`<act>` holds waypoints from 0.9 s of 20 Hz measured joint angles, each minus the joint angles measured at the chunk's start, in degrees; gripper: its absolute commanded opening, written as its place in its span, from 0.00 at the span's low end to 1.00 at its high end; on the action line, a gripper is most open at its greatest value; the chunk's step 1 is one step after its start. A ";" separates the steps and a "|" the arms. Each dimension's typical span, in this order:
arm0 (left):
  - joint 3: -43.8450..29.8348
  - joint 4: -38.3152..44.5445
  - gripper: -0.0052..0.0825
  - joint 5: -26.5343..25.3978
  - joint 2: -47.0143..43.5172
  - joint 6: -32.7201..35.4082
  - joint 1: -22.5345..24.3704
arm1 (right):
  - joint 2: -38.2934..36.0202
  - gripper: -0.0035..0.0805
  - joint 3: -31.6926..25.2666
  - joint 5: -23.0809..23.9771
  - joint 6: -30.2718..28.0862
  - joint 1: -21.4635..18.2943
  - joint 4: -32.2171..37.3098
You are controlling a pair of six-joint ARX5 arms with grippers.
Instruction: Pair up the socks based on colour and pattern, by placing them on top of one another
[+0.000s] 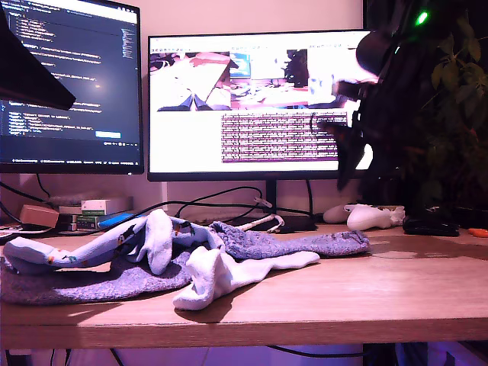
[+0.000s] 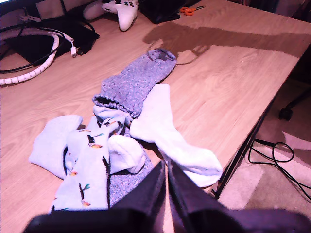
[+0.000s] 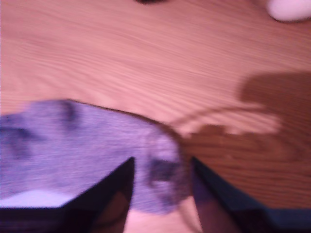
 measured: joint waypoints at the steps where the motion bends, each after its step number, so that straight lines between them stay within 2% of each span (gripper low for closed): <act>1: 0.00 -0.02 0.04 -0.11 0.00 0.00 0.00 | 0.98 0.45 0.00 0.42 -1.01 -0.02 -0.31; 7: 0.00 0.00 0.04 -0.50 0.00 0.00 0.00 | 4.20 0.44 0.00 0.13 -1.11 -0.44 -1.57; 10: 0.00 0.00 0.04 -0.50 0.00 0.00 0.00 | 4.35 0.36 0.00 -0.44 -1.11 -0.55 -1.49; 18: 0.00 -0.02 0.04 -0.50 0.46 0.00 0.00 | 5.16 0.36 0.02 -1.38 -1.11 -0.76 -1.42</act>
